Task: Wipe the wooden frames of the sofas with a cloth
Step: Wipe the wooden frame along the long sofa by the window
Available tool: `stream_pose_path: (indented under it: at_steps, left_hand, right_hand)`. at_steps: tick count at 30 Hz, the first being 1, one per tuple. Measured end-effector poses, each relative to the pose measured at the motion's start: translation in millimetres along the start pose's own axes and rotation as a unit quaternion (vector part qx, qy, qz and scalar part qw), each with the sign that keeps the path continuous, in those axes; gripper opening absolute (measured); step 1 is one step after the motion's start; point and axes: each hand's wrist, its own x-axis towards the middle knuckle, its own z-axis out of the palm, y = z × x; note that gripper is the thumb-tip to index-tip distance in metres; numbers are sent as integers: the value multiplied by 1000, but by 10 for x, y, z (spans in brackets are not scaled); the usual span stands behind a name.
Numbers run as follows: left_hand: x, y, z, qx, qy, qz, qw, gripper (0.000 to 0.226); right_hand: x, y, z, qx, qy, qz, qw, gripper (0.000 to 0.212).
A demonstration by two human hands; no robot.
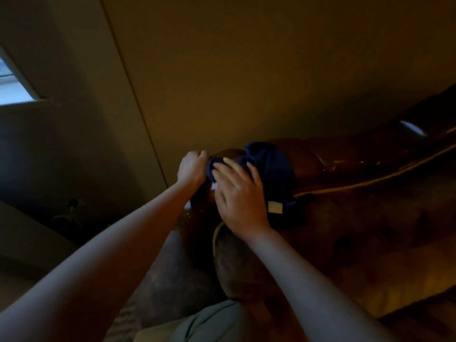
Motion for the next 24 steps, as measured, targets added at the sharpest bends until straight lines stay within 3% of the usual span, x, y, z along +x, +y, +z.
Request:
stream_pose_path:
  at_steps: [4, 7, 9, 19, 24]
  left_hand:
    - [-4, 4, 20, 2, 7, -1, 1000, 29]
    - [-42, -4, 16, 5, 16, 2, 1000, 29]
    - [-54, 10, -3, 8, 12, -2, 1000, 27]
    - [67, -56, 2, 0, -21, 23, 1000, 32]
    - [69, -69, -46, 3, -49, 39, 998, 33]
  right_hand:
    - [-146, 187, 46, -73, 12, -103, 992, 33]
    - [202, 432, -169, -92, 46, 38, 994, 35]
    - [333, 491, -259, -85, 5, 109, 990, 39]
    - [413, 124, -79, -135, -9, 212, 968, 40]
    - [604, 2, -95, -132, -77, 279, 948, 42]
